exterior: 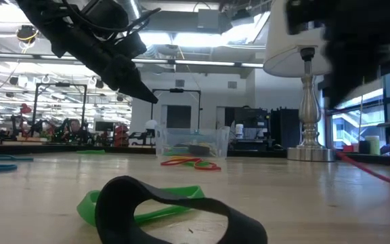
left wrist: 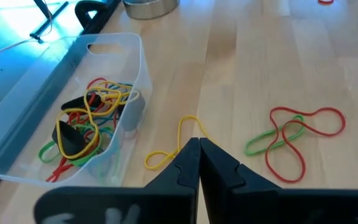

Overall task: Pick and place rubber bands into bin
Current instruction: Put the red rubber band into the transparent bin

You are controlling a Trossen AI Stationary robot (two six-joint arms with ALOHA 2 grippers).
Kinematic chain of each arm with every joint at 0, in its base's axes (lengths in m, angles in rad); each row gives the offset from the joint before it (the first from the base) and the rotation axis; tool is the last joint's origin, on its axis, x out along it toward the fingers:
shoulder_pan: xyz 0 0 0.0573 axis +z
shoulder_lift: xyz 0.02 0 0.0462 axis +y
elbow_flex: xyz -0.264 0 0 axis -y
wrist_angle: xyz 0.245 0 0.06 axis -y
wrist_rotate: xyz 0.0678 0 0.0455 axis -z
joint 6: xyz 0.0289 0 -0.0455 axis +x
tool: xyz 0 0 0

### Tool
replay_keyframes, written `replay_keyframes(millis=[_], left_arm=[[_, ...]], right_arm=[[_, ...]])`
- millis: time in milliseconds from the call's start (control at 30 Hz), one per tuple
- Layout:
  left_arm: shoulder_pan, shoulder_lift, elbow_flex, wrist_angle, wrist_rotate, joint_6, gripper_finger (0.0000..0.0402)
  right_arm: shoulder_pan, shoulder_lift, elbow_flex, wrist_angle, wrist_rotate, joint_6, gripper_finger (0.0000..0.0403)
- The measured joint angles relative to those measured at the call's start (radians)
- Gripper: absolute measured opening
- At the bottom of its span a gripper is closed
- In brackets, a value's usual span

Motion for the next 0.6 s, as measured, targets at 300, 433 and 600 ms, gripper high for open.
replay_keyframes(millis=[300, 433, 600], left_arm=[[0.001, 0.0, 0.0, 0.003, 0.001, 0.031, 0.0007], [0.001, 0.0, 0.0, 0.003, 0.017, 0.061, 0.0008], [0.002, 0.0, 0.0, 0.032, 0.162, 0.105, 0.0004]], right_arm=[[-0.264, -0.104, 0.002, 0.158, 0.031, -0.309, 0.0], [-0.392, -0.138, 0.002, 0.343, 0.013, -0.48, 0.0], [-0.541, -0.156, 0.002, 0.586, -0.024, -0.677, 0.0]])
